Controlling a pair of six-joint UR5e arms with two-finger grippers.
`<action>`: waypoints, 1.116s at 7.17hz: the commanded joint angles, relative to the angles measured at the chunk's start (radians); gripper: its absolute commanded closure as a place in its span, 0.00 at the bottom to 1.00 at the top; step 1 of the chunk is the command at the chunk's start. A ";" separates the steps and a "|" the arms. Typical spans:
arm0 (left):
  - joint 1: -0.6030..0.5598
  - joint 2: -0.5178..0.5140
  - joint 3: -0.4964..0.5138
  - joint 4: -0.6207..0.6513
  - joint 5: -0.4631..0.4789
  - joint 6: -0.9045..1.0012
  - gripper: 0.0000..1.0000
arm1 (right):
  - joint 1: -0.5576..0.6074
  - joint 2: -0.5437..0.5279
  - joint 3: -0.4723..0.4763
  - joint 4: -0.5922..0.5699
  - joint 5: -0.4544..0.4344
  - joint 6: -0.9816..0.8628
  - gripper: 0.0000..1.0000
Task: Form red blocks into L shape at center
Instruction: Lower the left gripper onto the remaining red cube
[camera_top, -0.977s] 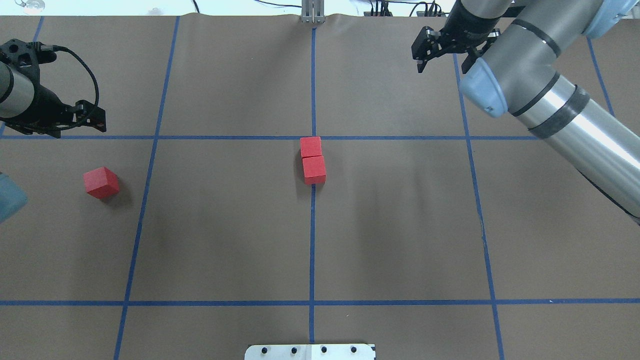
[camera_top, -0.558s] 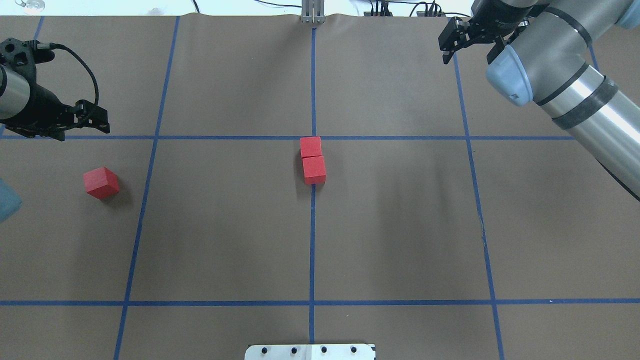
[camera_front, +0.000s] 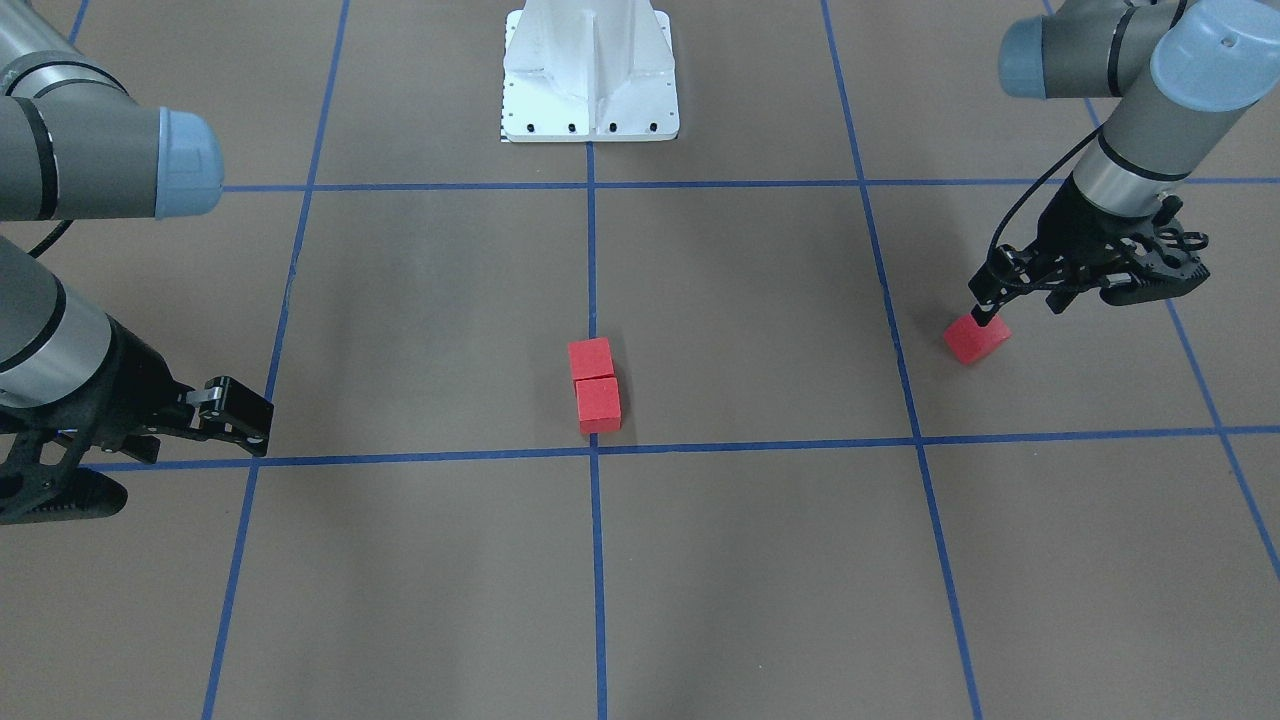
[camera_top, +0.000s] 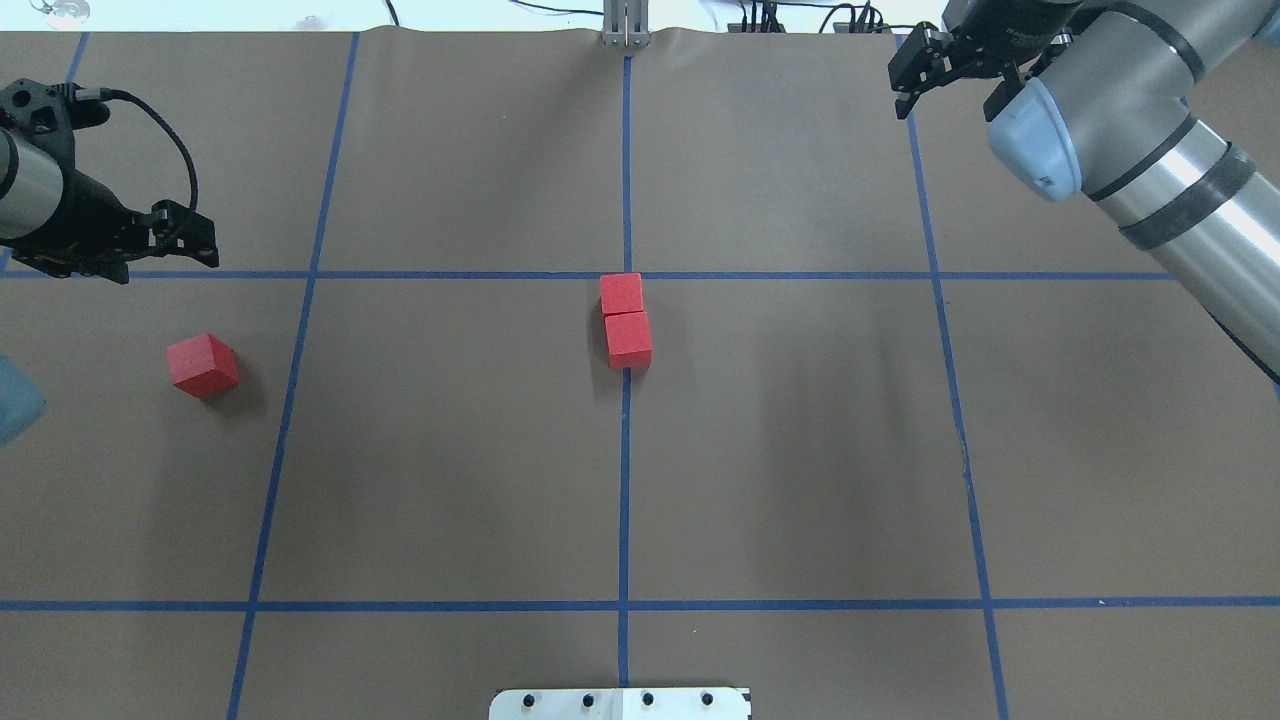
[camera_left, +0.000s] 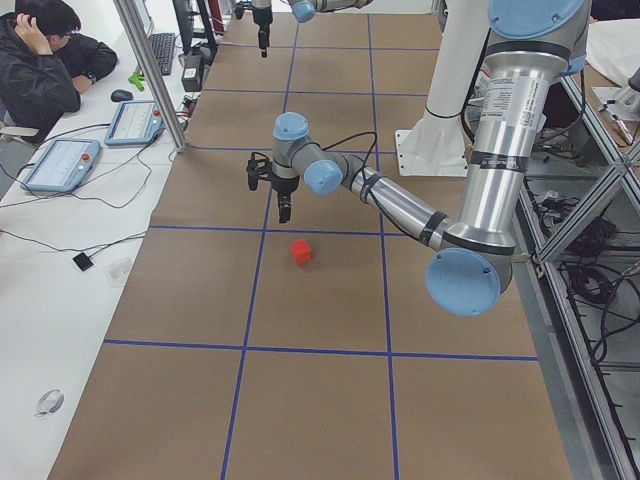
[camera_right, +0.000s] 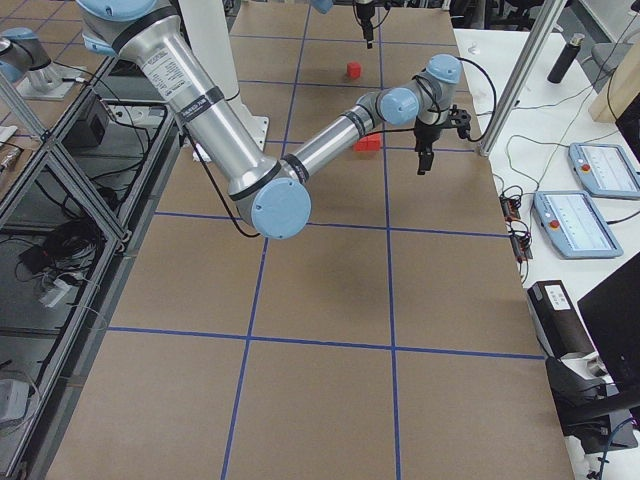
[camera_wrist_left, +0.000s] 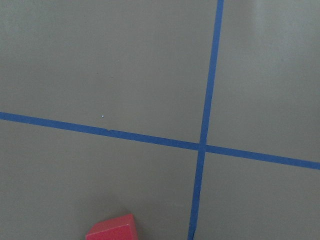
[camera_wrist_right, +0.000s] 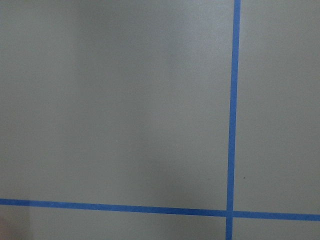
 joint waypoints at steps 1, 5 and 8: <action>0.008 0.039 -0.013 -0.002 0.010 -0.077 0.00 | 0.009 -0.021 0.000 0.007 0.001 -0.006 0.01; 0.084 0.055 0.062 -0.022 0.105 -0.091 0.00 | 0.008 -0.022 0.002 0.008 -0.001 -0.006 0.01; 0.111 0.026 0.156 -0.091 0.106 -0.094 0.00 | 0.008 -0.022 0.008 0.008 -0.001 -0.002 0.01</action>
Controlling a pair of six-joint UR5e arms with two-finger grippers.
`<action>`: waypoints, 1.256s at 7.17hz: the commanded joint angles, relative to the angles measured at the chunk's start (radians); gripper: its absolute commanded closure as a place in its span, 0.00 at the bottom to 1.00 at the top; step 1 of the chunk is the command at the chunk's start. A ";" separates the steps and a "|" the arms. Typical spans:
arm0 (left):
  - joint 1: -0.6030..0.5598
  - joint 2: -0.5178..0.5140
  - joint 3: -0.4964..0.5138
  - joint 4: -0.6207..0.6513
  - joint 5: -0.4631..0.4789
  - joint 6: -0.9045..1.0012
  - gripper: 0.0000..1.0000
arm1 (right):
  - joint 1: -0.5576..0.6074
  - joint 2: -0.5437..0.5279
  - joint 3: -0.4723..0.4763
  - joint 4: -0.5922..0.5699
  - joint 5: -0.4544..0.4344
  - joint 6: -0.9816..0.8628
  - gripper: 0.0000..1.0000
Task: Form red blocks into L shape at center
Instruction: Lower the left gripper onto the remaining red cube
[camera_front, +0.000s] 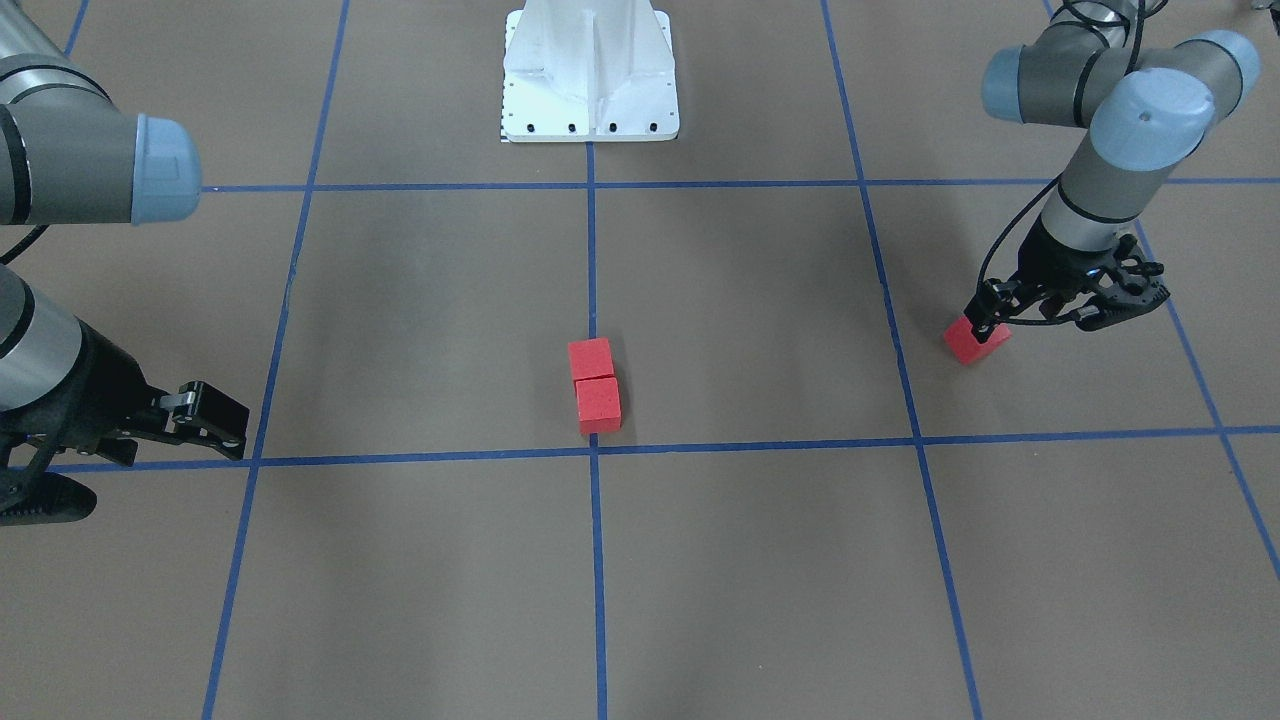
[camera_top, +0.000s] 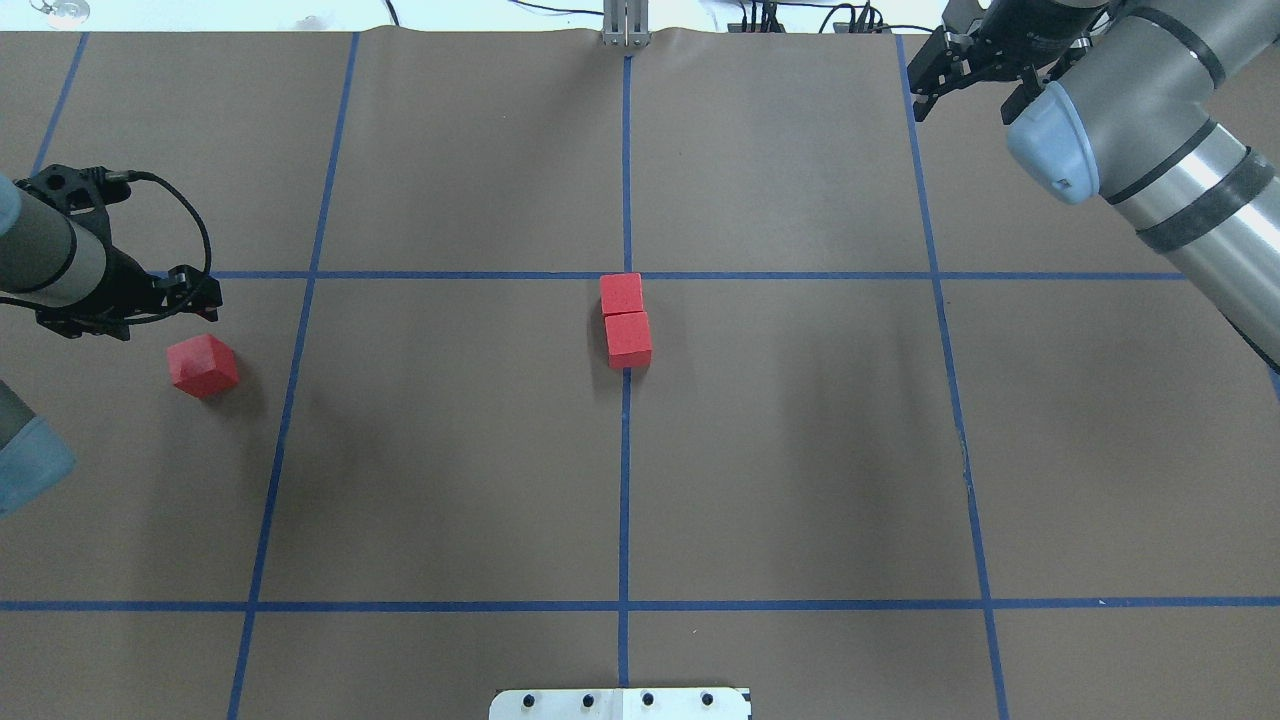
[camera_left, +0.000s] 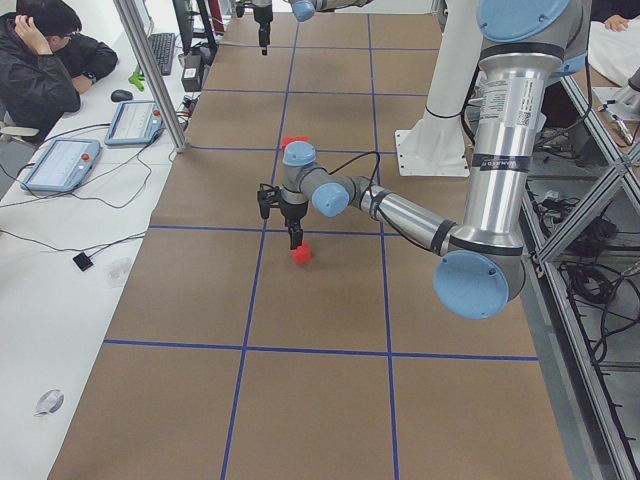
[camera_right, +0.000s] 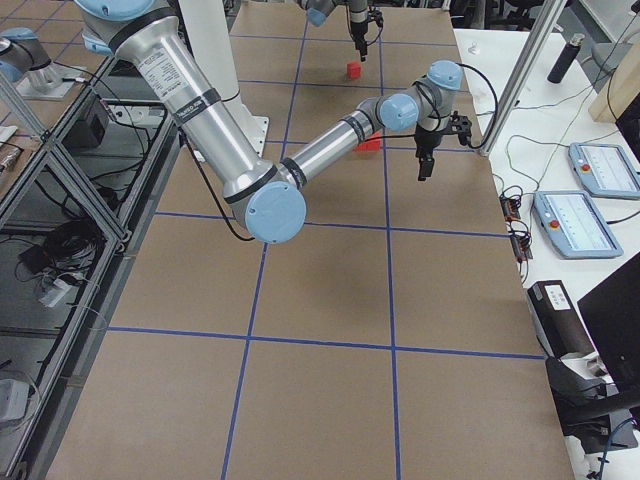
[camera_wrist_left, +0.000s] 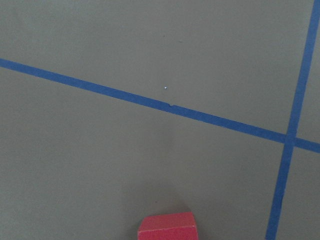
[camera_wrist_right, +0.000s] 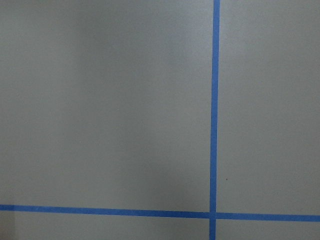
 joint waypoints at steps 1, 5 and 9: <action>0.014 -0.018 0.043 -0.018 0.001 0.001 0.00 | 0.001 -0.003 0.001 0.000 0.000 0.001 0.01; 0.035 -0.022 0.069 -0.035 0.001 -0.001 0.00 | 0.000 -0.003 0.003 -0.002 0.002 0.004 0.01; 0.034 -0.038 0.128 -0.105 -0.007 0.002 0.00 | 0.000 -0.006 0.008 -0.002 0.002 0.011 0.01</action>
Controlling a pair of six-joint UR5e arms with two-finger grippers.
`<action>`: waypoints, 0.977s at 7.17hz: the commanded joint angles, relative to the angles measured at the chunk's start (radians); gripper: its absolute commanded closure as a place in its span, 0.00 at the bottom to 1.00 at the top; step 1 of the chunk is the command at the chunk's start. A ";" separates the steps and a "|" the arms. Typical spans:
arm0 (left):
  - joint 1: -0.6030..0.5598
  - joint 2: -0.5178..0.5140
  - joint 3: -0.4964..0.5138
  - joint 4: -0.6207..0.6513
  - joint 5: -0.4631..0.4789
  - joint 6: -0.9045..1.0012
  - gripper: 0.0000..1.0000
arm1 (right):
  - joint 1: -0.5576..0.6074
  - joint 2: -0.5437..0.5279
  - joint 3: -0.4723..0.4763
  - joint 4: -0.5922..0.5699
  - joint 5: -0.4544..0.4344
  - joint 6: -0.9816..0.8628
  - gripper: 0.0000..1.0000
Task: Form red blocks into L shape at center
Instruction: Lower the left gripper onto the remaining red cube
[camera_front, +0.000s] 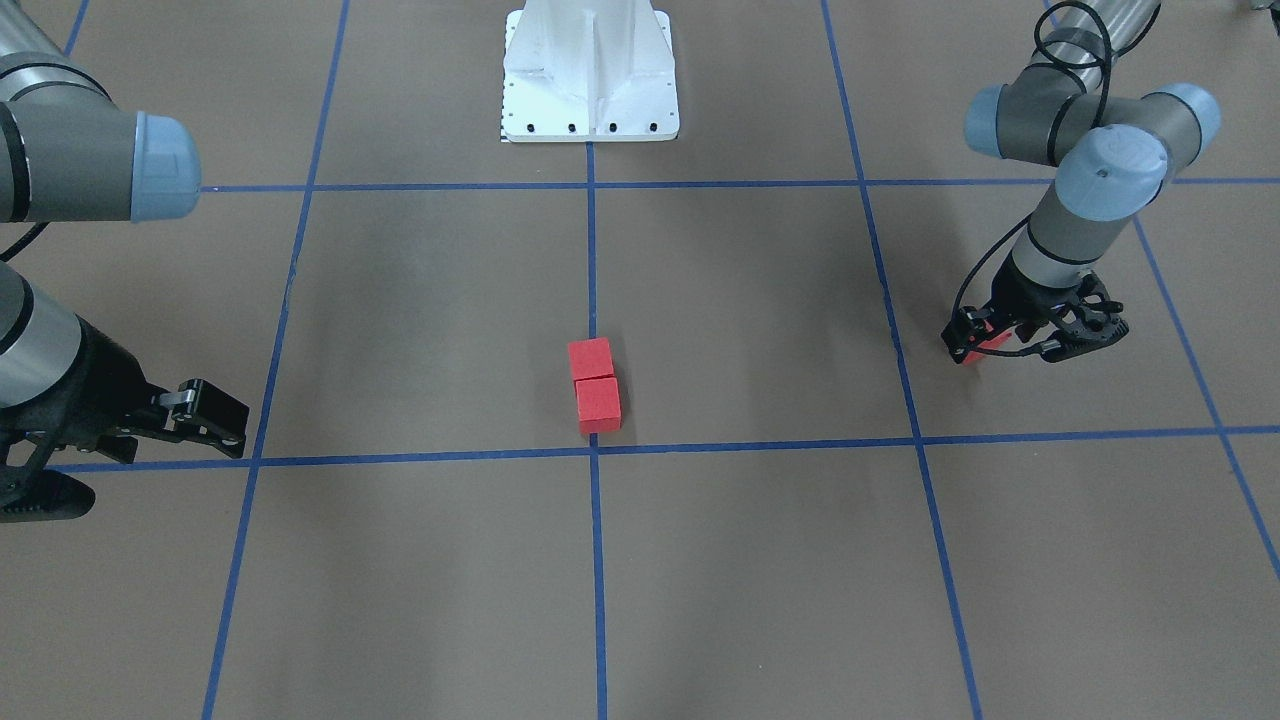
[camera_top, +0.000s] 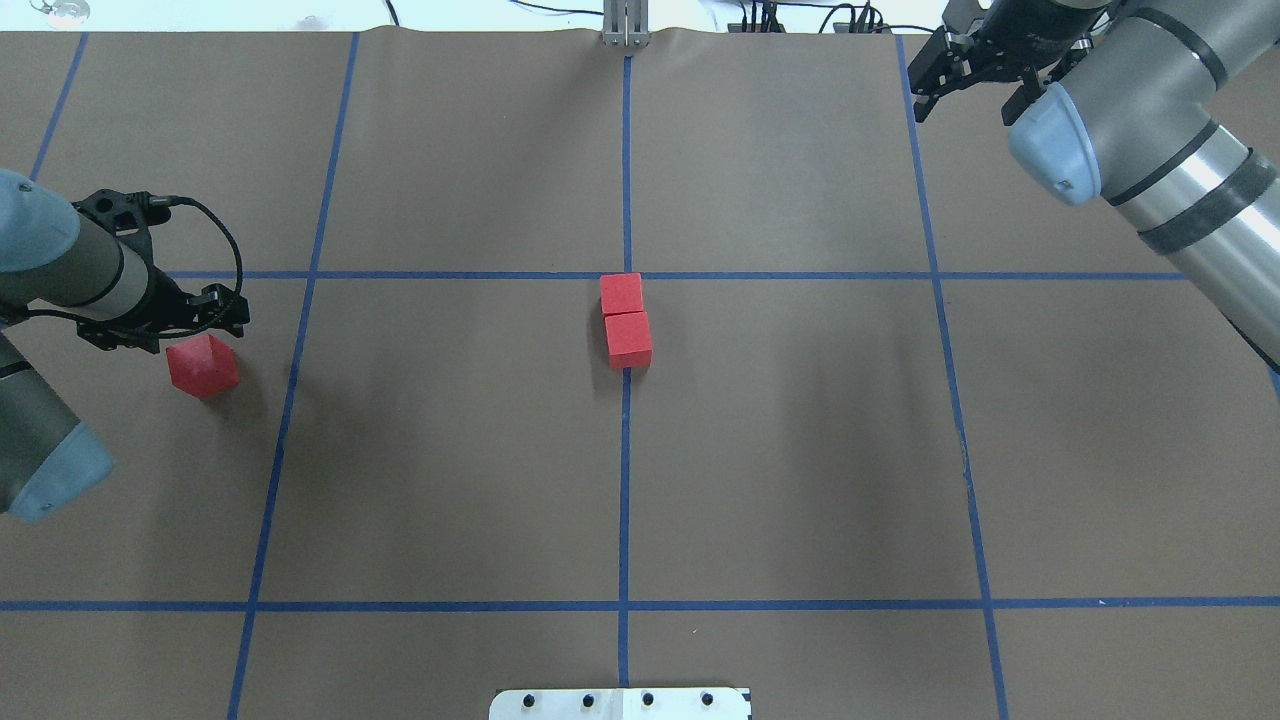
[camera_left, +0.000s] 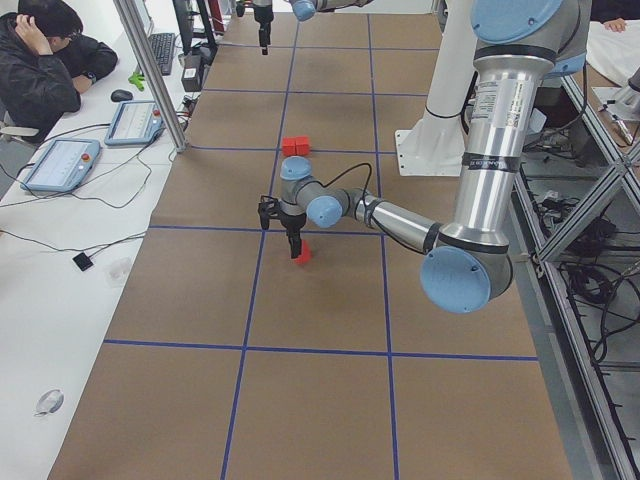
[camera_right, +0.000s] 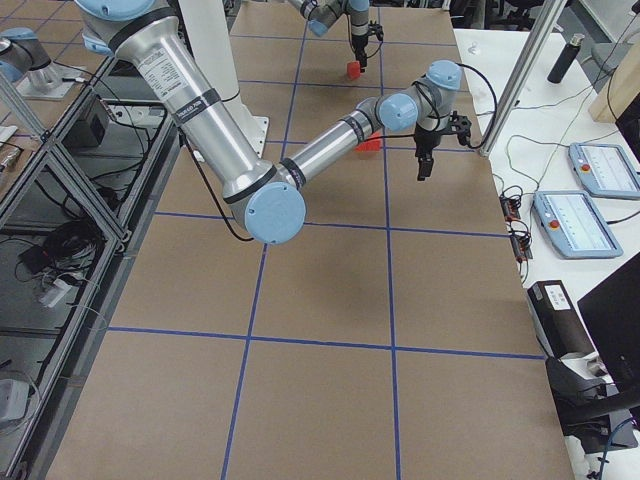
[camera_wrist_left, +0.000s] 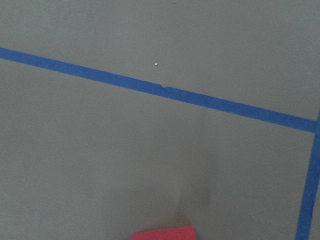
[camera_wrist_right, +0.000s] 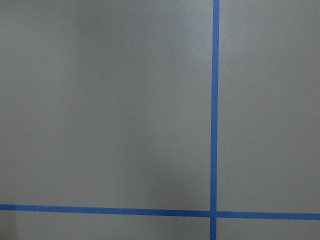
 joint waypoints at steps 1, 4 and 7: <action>-0.001 0.000 0.008 -0.027 -0.013 0.006 0.00 | 0.000 -0.006 0.003 0.002 -0.002 0.002 0.01; -0.005 0.017 0.011 -0.013 -0.116 0.015 0.00 | 0.000 -0.006 0.004 0.000 -0.002 0.002 0.01; -0.007 0.014 0.008 -0.004 -0.150 0.015 0.05 | -0.003 -0.008 0.003 0.000 -0.003 0.002 0.01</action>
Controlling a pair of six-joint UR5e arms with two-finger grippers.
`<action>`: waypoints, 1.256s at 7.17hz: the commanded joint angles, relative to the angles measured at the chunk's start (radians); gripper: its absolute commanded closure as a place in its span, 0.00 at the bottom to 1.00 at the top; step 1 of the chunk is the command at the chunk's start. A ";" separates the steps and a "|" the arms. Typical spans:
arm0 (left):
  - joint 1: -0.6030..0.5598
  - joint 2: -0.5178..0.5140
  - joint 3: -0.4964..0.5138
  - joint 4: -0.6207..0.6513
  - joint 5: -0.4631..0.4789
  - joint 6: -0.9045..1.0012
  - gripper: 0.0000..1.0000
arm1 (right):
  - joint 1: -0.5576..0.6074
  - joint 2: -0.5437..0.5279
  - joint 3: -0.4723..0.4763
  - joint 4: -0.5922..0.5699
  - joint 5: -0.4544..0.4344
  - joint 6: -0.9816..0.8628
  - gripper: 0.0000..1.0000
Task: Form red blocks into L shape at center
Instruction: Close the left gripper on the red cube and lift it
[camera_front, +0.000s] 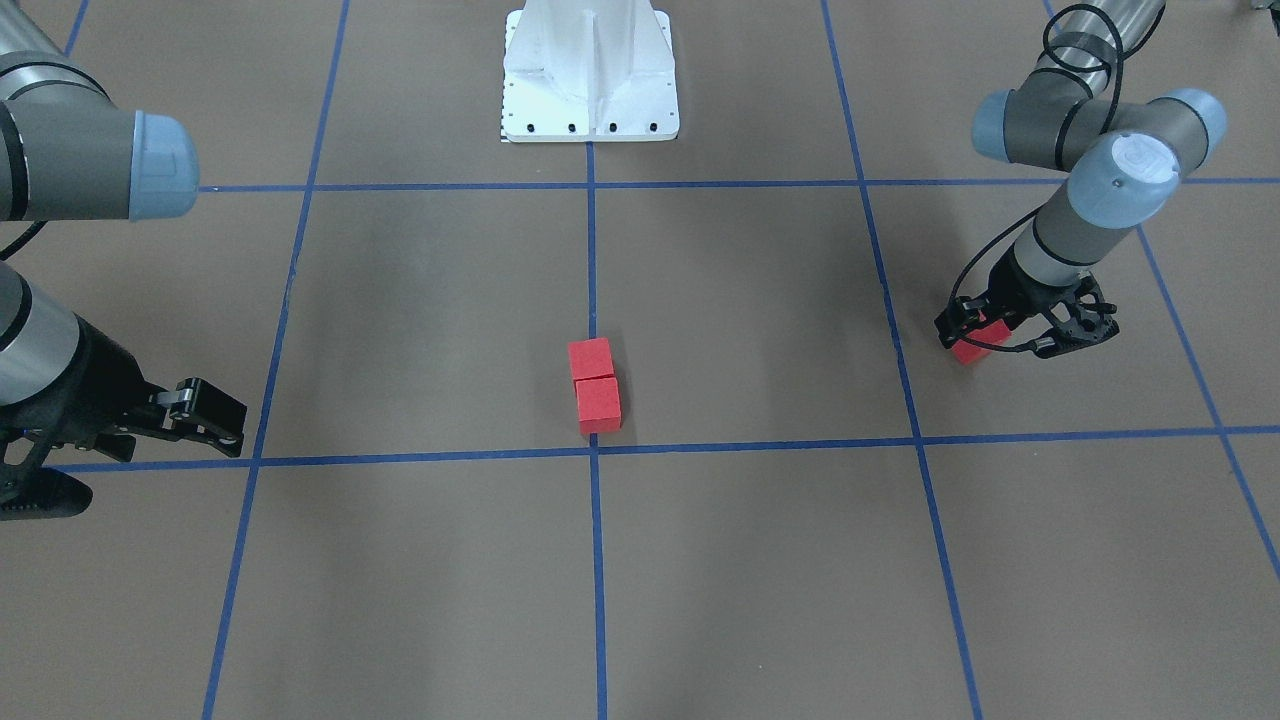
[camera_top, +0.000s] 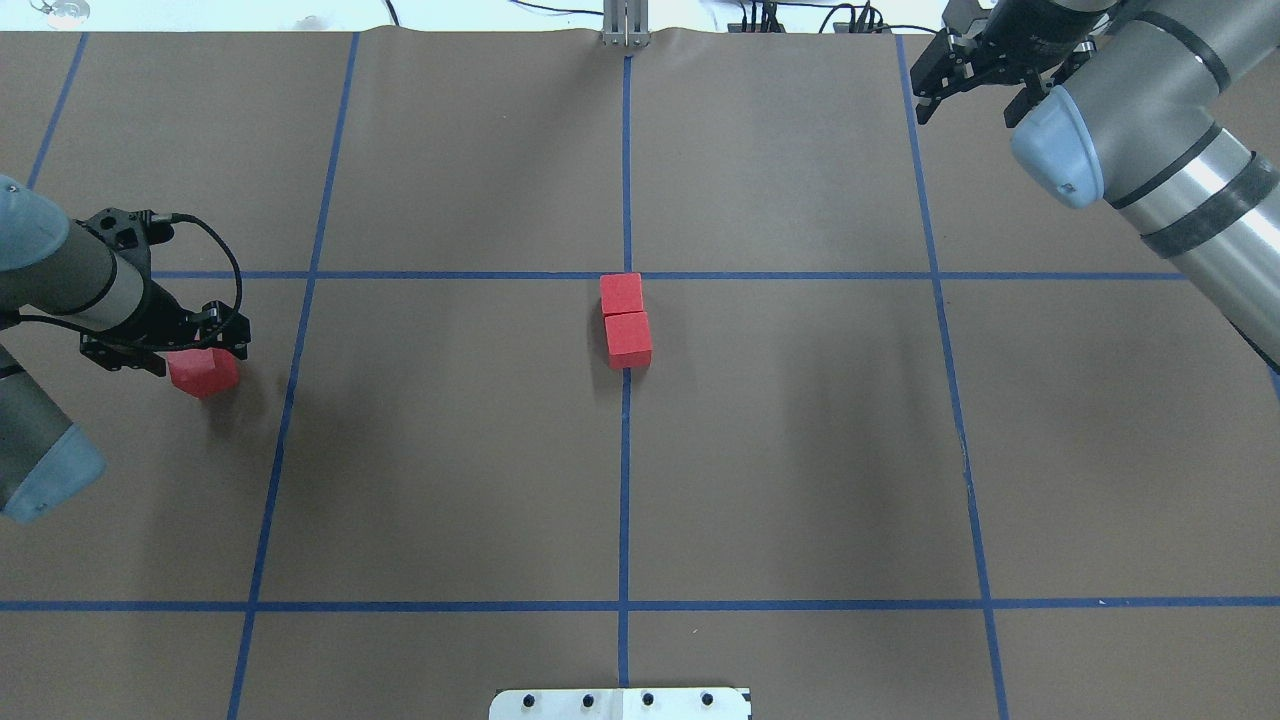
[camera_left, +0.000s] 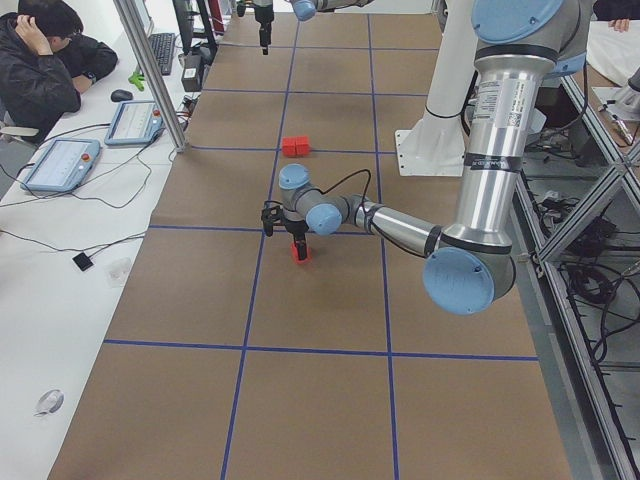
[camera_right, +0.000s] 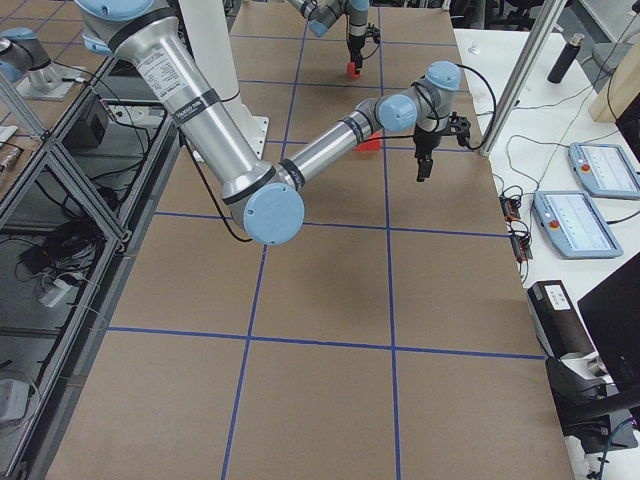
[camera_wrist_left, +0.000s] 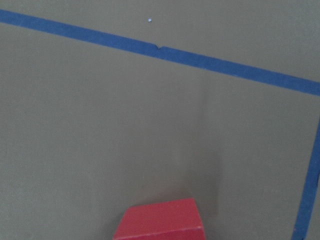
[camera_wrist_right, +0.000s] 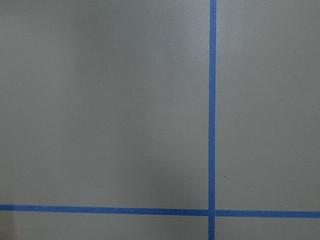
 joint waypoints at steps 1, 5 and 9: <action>-0.018 -0.003 -0.005 0.007 -0.042 0.002 0.05 | -0.002 -0.002 0.000 0.000 -0.001 0.000 0.01; -0.026 -0.003 0.010 0.004 -0.030 0.002 0.12 | -0.005 -0.002 0.000 0.000 -0.001 0.002 0.01; -0.027 -0.002 0.009 -0.005 0.000 0.000 0.51 | -0.006 -0.021 0.017 0.002 -0.003 0.002 0.01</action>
